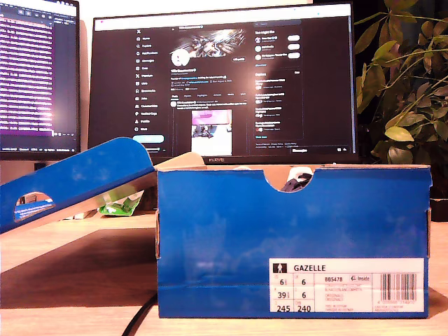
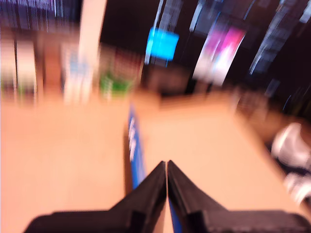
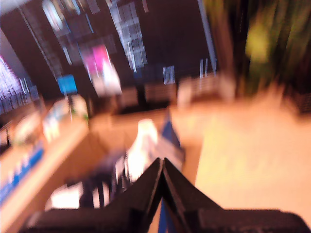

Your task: Close the blue shoebox by pushing the lid with your left arm and holding the box in place with your right arm

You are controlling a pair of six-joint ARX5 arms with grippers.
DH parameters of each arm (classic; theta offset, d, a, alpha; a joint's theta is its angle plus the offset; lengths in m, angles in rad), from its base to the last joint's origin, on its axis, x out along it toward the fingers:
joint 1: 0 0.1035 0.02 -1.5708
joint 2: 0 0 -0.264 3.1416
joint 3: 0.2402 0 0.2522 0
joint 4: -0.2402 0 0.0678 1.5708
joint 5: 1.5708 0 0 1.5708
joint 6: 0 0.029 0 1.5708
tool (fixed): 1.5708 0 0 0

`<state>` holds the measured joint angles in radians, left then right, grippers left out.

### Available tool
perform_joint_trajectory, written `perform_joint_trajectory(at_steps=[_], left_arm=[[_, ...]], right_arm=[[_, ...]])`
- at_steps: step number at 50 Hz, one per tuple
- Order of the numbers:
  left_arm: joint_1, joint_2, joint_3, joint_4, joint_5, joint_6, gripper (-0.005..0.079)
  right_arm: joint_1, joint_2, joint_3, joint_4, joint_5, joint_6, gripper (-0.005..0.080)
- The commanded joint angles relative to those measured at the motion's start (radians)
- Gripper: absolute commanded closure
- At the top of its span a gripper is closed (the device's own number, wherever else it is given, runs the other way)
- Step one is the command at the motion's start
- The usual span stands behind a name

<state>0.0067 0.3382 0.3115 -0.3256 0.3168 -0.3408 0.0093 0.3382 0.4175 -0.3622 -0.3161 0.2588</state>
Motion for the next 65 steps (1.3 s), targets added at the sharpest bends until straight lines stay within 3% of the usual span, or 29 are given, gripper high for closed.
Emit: perform_joint_trajectory(at_steps=[1,9,24,35,47,65], left_arm=[[-0.002,0.067,0.032,0.008,0.006,0.005,0.0761],[0.000,0.257,0.076,0.006,0.005,0.044,0.0762],[0.057,0.571,0.149,0.011,0.006,0.140,0.0762],[0.079,0.768,0.166,0.024,0.156,0.159,0.0762],[0.079,0.899,0.166,0.061,0.246,0.158,0.0762],[0.078,0.917,0.194,0.115,0.425,0.146,0.0762]], right_arm=[[0.010,0.069,0.006,0.011,-0.027,-0.026,0.0764],[0.010,0.243,0.006,0.024,-0.095,-0.054,0.0764],[0.011,0.463,0.006,0.139,-0.130,-0.103,0.0764],[0.068,0.577,0.006,0.221,-0.128,-0.103,0.0764],[0.158,0.705,0.006,0.300,-0.098,-0.103,0.0764],[0.255,0.815,0.006,0.398,-0.091,-0.094,0.0764]])
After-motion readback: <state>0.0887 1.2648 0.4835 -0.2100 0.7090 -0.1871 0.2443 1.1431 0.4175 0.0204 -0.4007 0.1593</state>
